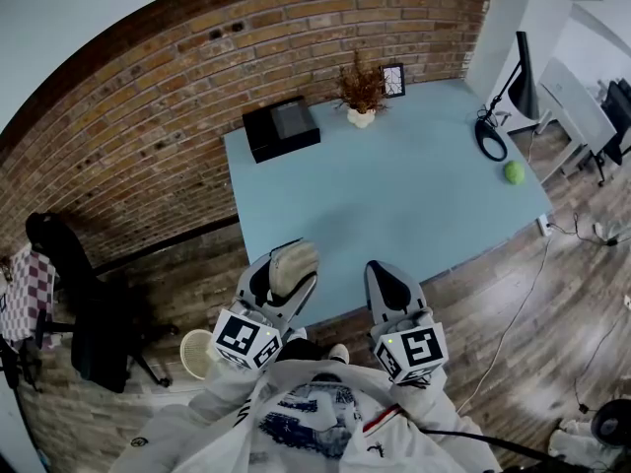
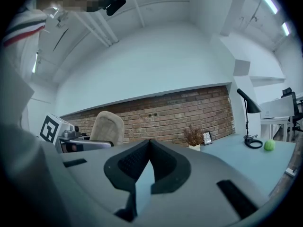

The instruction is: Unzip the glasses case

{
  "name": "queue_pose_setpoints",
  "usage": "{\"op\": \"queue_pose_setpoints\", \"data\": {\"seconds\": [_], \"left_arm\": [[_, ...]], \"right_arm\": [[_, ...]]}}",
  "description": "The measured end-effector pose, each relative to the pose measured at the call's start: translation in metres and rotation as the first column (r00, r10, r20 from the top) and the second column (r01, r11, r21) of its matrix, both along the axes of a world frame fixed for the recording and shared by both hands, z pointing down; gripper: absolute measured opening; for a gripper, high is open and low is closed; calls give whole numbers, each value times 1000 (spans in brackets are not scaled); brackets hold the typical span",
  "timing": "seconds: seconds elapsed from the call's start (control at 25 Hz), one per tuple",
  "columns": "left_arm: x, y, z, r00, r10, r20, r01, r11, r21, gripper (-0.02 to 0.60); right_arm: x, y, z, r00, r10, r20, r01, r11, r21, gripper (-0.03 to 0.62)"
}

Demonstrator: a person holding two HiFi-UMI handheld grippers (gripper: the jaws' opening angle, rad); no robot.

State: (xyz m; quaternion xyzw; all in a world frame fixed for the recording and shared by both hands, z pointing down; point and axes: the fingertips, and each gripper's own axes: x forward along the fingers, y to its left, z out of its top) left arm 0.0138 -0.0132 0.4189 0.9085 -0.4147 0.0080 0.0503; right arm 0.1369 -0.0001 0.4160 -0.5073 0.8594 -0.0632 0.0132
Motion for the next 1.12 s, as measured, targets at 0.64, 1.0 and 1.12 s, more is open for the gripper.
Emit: {"op": "queue_pose_setpoints", "data": {"seconds": [0.64,1.0,1.12], "left_arm": [[4,4,6,1000,7,12,-7,1000,-5,291],[10,2,8,999,25,38,-25,1000,-3,291],[11,1,9,999,32,43,-32,999,-2,291]], "right_arm": [[-1,2,5,1000,-14,-5,14,1000,-12,15],[-2,-1,5,1000,-19,3,19,1000,-21,15],[-2,-3,5,1000,-21,0,21,1000,-19,15]]}}
